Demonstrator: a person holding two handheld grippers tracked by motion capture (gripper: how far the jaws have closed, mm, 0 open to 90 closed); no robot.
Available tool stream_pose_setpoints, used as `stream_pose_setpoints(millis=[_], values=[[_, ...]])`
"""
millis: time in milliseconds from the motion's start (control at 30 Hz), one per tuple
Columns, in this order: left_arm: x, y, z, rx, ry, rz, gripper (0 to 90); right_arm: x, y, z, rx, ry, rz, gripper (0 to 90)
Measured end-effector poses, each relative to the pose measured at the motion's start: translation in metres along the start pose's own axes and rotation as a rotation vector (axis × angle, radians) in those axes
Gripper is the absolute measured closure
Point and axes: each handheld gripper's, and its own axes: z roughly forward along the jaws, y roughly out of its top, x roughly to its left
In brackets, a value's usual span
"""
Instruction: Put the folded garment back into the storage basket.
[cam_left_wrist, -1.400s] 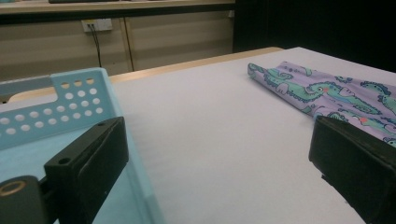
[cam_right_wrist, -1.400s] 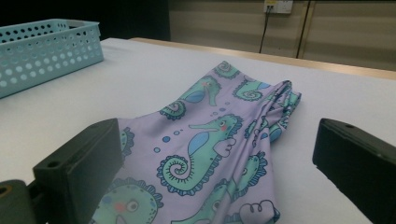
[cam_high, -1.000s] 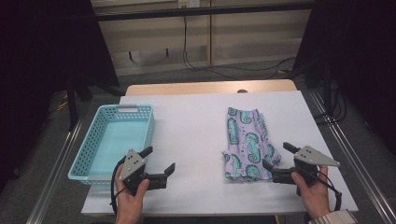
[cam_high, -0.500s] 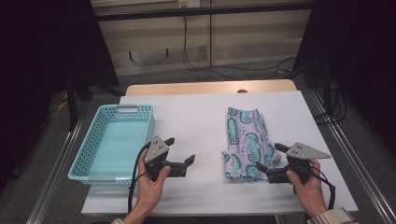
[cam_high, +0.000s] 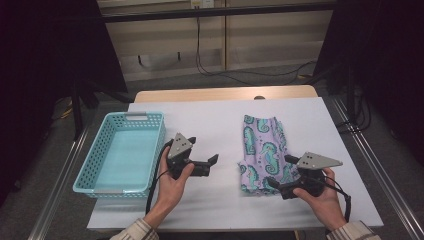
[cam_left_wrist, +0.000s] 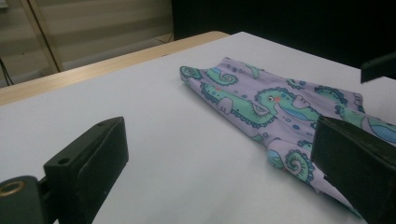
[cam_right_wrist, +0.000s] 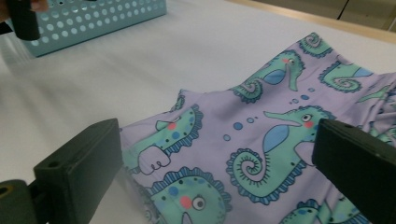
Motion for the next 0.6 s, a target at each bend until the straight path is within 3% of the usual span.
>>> stream_pose_setpoints(millis=[67,267,367,400,600], values=[[0.001,0.003,0.005,-0.006,-0.004,0.016,4.2,0.001,0.001,0.004,0.044,0.006,-0.009,3.8],[-0.001,0.009,0.021,-0.022,0.01,0.03,2.4,0.002,0.007,0.008,0.07,0.022,-0.056,7.7],[-0.004,0.012,0.028,-0.025,-0.006,0.04,2.5,0.004,0.009,0.008,0.077,-0.001,-0.078,8.8],[-0.006,0.013,0.035,-0.032,-0.014,0.058,2.5,0.003,0.01,0.011,0.115,0.024,-0.069,8.4],[-0.01,0.017,0.052,-0.046,-0.043,0.074,2.7,-0.001,0.013,0.013,0.199,0.077,-0.056,11.1]])
